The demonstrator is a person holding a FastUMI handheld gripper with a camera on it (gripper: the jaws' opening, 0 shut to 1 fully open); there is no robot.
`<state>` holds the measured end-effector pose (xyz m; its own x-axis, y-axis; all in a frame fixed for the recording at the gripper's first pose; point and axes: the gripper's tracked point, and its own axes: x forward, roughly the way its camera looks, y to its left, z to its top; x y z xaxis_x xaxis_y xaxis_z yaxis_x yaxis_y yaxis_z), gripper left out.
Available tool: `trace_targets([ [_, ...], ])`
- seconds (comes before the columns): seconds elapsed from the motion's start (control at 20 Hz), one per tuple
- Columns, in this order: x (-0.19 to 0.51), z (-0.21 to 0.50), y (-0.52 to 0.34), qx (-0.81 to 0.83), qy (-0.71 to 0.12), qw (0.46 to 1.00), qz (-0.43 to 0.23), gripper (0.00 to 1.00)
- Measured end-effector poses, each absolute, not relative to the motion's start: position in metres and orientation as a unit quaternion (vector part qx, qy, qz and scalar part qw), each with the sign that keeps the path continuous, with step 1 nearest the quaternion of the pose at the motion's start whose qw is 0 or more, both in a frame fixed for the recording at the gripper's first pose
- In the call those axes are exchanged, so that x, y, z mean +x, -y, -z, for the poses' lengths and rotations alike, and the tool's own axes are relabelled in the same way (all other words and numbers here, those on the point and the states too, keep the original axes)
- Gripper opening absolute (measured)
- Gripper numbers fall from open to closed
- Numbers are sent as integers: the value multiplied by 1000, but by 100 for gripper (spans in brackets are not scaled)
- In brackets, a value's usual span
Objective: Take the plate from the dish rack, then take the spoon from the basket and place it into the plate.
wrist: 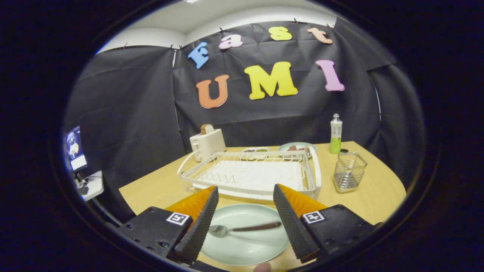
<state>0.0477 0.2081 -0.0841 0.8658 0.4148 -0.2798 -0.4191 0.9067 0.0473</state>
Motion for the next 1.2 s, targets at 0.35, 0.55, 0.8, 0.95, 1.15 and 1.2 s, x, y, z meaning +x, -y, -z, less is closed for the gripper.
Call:
trace_targets([
  [0.35, 43, 26, -195, -59, -39, 984, -163, 100],
  [0.55, 25, -8, -191, -60, 6, 990, -130, 100],
  [0.8, -1, -34, -188, -52, 46, 994, -82, 100],
  [0.95, -18, -38, -204, -46, 62, 994, -77, 100],
  [1.15, -27, -24, -229, -23, 49, 994, -99, 100],
  [1.2, -27, -22, -235, -23, 47, 993, -102, 100],
])
